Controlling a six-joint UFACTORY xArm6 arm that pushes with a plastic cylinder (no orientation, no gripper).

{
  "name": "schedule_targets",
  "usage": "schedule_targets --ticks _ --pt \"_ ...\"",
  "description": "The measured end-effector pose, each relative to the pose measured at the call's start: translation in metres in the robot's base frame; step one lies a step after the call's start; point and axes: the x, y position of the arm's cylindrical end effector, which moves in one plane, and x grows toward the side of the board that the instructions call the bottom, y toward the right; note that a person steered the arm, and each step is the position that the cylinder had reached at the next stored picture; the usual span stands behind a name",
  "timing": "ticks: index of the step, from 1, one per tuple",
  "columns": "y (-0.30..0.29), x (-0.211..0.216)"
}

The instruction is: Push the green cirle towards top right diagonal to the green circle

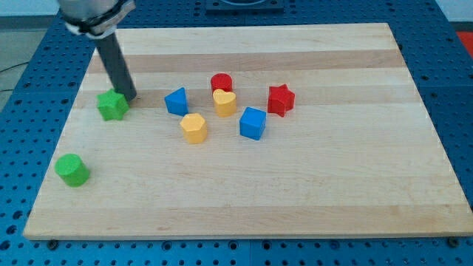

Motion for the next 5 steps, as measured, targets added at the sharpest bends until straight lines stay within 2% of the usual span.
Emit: schedule_targets --ticks 2,3,4,5 --pt "-0.02 0.014" --pt "-0.04 0.003" --pt "-0.054 0.036" --pt "-0.024 0.09"
